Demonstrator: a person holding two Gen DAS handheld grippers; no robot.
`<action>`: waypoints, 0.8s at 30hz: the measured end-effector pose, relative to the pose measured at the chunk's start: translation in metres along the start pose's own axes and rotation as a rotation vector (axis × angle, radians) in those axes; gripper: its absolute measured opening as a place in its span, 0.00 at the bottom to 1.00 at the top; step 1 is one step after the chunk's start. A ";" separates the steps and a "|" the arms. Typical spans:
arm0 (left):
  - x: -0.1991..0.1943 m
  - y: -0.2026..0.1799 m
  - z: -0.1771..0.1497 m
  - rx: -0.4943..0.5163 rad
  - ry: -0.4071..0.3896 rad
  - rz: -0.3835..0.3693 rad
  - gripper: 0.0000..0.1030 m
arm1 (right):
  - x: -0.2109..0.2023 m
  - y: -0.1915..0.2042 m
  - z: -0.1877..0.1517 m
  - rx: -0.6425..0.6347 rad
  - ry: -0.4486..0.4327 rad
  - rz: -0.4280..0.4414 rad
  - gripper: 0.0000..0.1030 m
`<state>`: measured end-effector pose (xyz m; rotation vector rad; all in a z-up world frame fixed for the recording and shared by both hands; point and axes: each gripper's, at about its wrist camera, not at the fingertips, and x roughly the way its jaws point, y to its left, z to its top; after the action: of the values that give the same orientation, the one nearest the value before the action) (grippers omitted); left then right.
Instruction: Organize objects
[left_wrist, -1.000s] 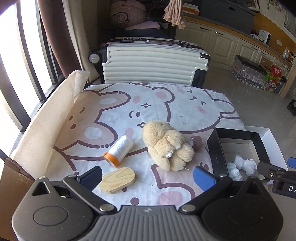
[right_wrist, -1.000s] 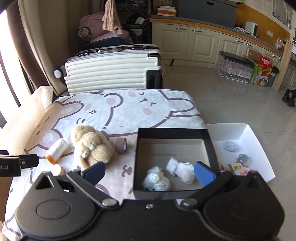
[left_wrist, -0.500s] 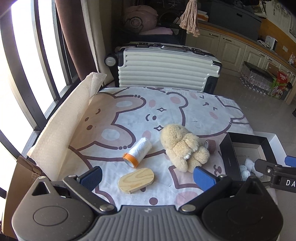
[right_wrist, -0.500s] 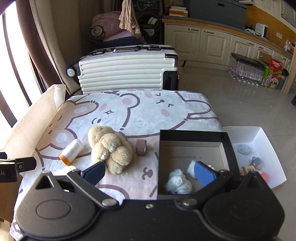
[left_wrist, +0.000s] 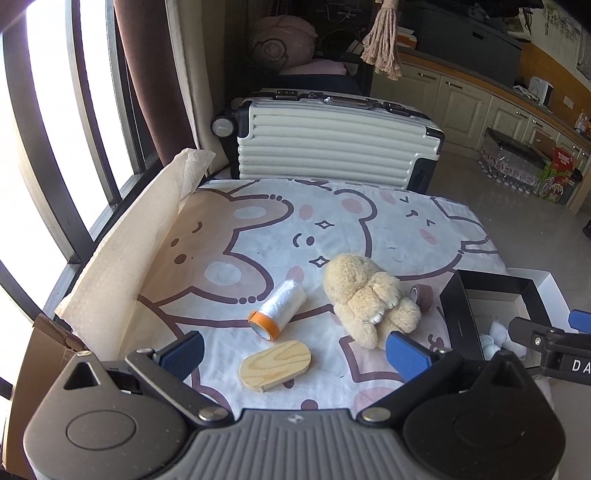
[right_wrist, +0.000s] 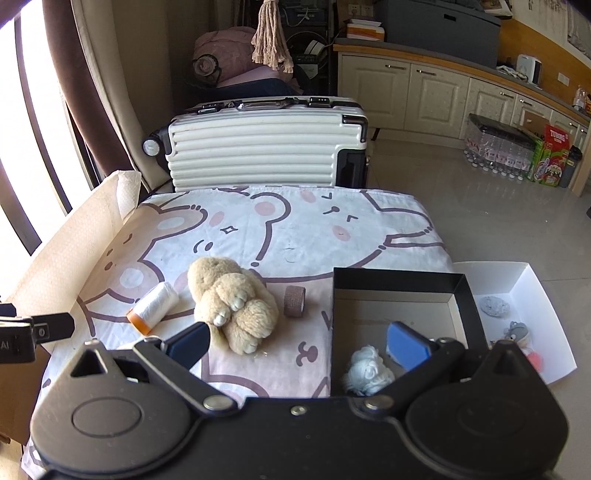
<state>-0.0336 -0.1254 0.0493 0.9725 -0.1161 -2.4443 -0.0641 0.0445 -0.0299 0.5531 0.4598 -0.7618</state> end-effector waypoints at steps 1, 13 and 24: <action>0.001 -0.001 0.000 -0.002 0.002 -0.001 1.00 | 0.000 -0.002 0.000 0.007 0.000 -0.006 1.00; 0.011 -0.007 0.004 -0.052 0.014 0.012 1.00 | -0.008 -0.008 0.008 0.043 -0.034 -0.019 1.00; 0.023 -0.016 0.032 -0.033 -0.012 0.034 1.00 | 0.003 -0.006 0.029 0.067 -0.061 0.035 1.00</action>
<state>-0.0760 -0.1260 0.0548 0.9343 -0.0947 -2.4134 -0.0613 0.0215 -0.0112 0.5972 0.3685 -0.7609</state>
